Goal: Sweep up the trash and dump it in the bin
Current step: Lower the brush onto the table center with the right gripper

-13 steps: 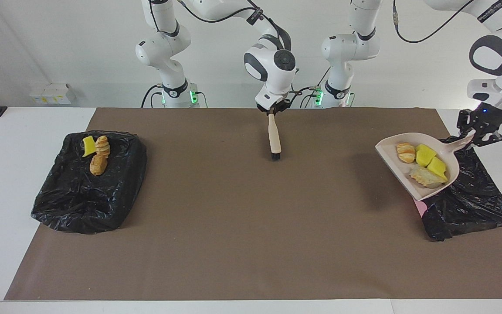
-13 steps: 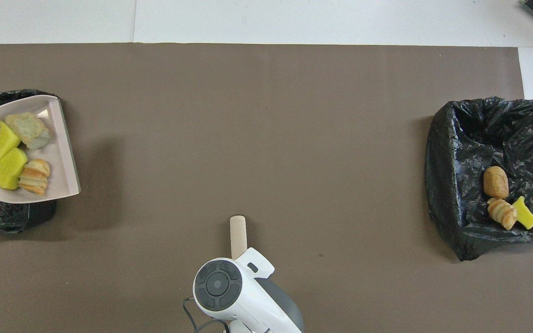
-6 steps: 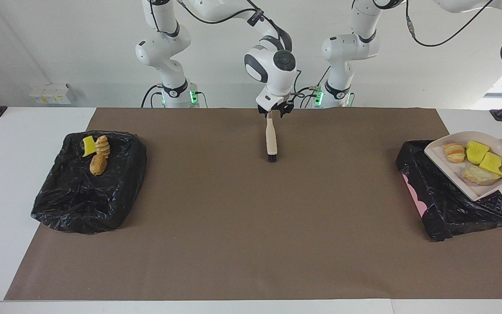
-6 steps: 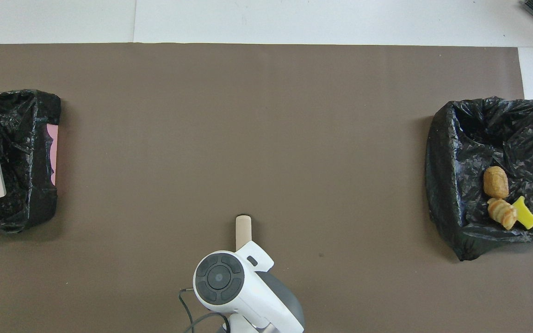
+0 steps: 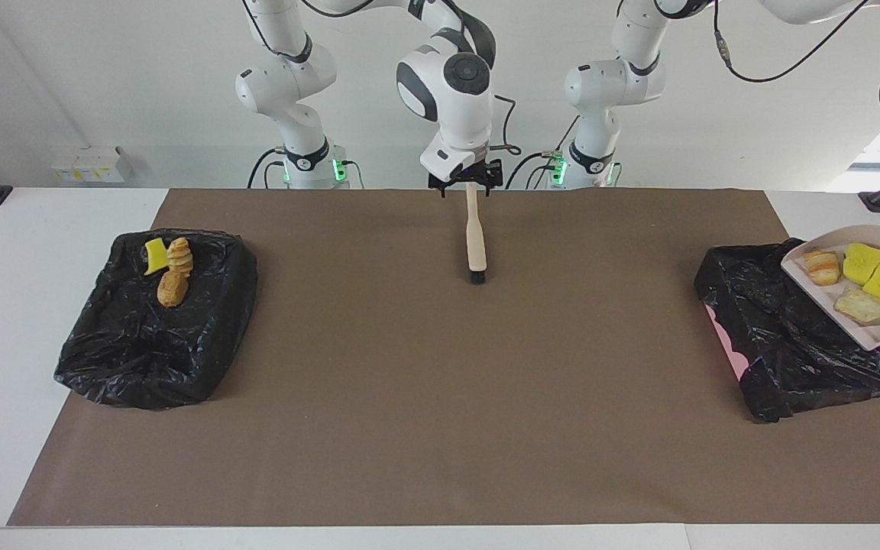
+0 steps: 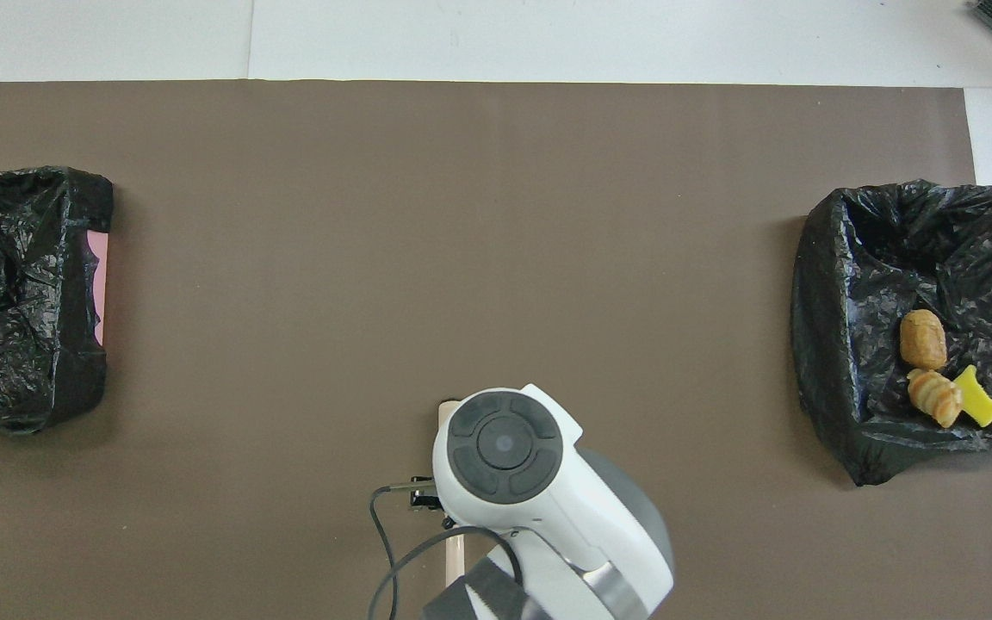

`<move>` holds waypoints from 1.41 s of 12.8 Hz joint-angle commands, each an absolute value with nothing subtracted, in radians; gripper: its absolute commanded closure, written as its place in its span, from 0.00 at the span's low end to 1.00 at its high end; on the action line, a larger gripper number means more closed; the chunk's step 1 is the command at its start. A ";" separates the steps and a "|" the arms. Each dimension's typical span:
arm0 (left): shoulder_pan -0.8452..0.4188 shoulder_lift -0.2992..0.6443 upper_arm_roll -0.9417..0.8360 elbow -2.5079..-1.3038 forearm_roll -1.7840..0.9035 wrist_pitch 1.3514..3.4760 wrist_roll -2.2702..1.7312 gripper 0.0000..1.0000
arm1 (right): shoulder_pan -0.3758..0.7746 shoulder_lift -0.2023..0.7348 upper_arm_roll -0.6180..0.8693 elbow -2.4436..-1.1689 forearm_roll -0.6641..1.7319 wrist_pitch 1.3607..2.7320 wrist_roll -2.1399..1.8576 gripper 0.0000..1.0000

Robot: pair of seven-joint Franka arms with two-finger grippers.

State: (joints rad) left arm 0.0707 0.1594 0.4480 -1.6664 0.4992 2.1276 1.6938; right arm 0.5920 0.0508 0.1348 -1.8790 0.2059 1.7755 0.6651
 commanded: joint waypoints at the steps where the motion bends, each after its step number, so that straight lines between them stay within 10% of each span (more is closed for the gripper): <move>1: 0.061 0.153 0.446 -1.660 0.560 2.123 1.654 1.00 | 0.503 0.063 0.141 -1.749 0.190 1.634 0.554 0.00; 18: -0.017 -0.014 0.184 -1.695 0.812 1.693 1.380 1.00 | 0.098 0.051 0.135 -1.528 0.057 1.505 0.058 0.00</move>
